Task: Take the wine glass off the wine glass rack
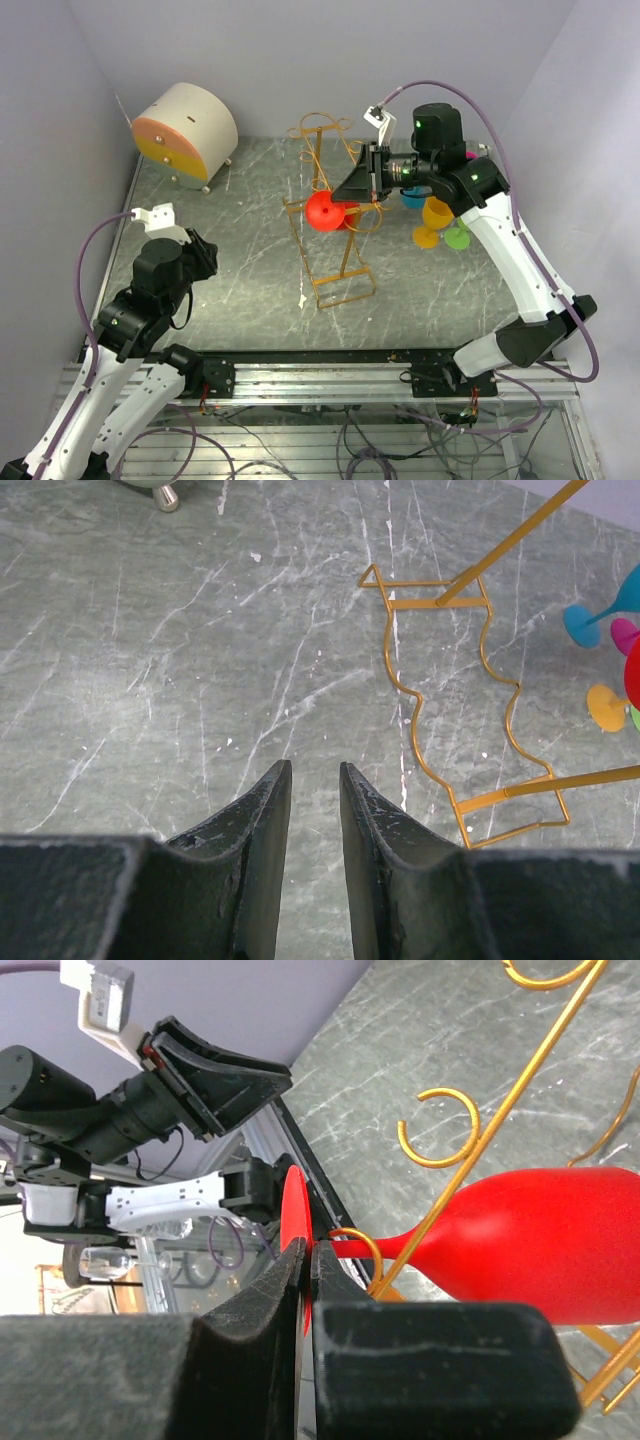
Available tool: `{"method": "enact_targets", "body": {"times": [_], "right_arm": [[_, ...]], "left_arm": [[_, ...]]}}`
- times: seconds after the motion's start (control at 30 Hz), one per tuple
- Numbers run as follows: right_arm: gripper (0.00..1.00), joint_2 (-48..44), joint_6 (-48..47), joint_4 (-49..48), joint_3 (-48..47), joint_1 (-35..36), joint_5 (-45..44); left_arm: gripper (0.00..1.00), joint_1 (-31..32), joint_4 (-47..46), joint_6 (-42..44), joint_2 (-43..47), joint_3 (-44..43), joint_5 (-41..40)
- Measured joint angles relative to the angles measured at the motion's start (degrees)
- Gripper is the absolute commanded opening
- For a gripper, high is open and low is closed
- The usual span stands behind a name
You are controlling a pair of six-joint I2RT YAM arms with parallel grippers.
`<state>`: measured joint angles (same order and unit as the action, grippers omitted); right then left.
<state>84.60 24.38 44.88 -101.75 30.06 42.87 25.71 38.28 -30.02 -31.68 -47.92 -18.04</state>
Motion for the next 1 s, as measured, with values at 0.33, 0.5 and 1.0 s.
{"method": "enact_targets", "body": {"times": [0.33, 0.5, 1.0], "right_arm": [[0.00, -1.18, 6.62, -5.70, 1.55, 0.00, 2.43], [0.00, -1.38, 9.75, -8.76, 2.75, 0.00, 4.20], [0.00, -1.07, 11.85, -11.23, 3.80, 0.00, 6.19]], "left_arm": [[0.37, 0.00, 0.57, -0.02, 0.28, 0.00, -0.15], [0.37, 0.00, 0.59, -0.02, 0.46, 0.00, -0.24], [0.37, 0.00, 0.59, -0.02, 0.46, 0.00, -0.26]]}}
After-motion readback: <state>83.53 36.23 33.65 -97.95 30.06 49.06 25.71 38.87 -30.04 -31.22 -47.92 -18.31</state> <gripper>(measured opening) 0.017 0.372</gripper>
